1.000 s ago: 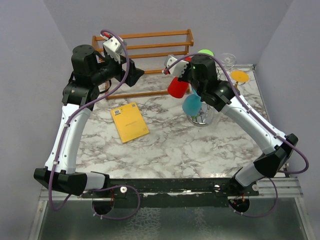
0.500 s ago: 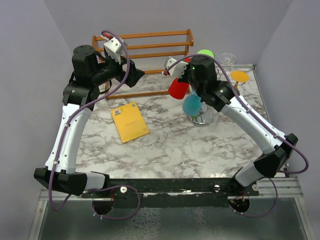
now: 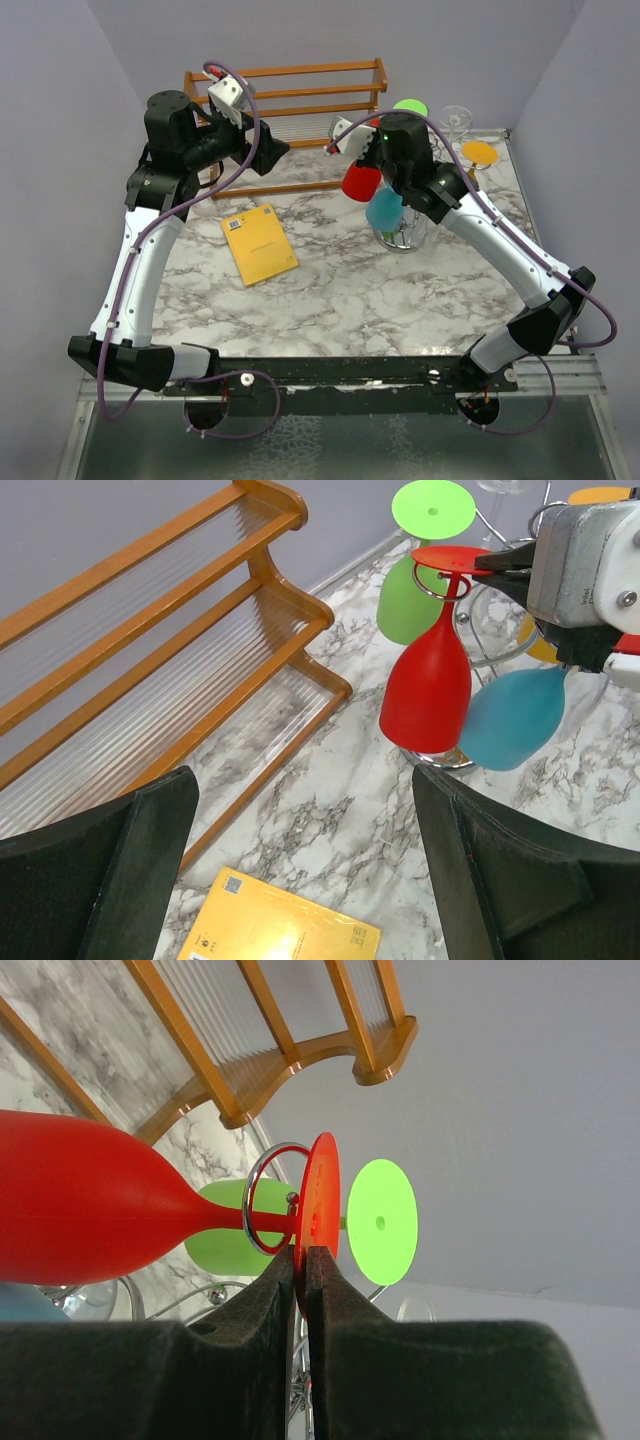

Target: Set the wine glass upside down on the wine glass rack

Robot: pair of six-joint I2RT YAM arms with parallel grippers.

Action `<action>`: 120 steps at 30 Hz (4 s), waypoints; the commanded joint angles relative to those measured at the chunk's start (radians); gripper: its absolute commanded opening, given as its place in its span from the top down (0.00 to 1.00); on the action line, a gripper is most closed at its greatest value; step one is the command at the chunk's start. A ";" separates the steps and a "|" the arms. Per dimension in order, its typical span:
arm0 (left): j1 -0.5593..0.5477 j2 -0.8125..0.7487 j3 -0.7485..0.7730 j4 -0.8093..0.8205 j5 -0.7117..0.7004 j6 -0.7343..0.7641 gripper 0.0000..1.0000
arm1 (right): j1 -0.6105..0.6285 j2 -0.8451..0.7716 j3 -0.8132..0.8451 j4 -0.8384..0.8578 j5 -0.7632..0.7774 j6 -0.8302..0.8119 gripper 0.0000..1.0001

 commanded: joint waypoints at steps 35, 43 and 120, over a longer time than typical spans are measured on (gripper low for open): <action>0.005 -0.016 -0.012 -0.003 0.036 0.014 0.09 | 0.007 -0.022 0.005 -0.030 0.056 -0.025 0.72; 0.005 -0.014 -0.010 -0.004 0.036 0.017 0.09 | 0.006 -0.033 0.005 -0.036 0.053 -0.027 0.71; 0.006 -0.025 -0.074 0.108 -0.444 -0.009 0.01 | -0.645 -0.430 -0.236 0.150 -0.359 0.653 0.00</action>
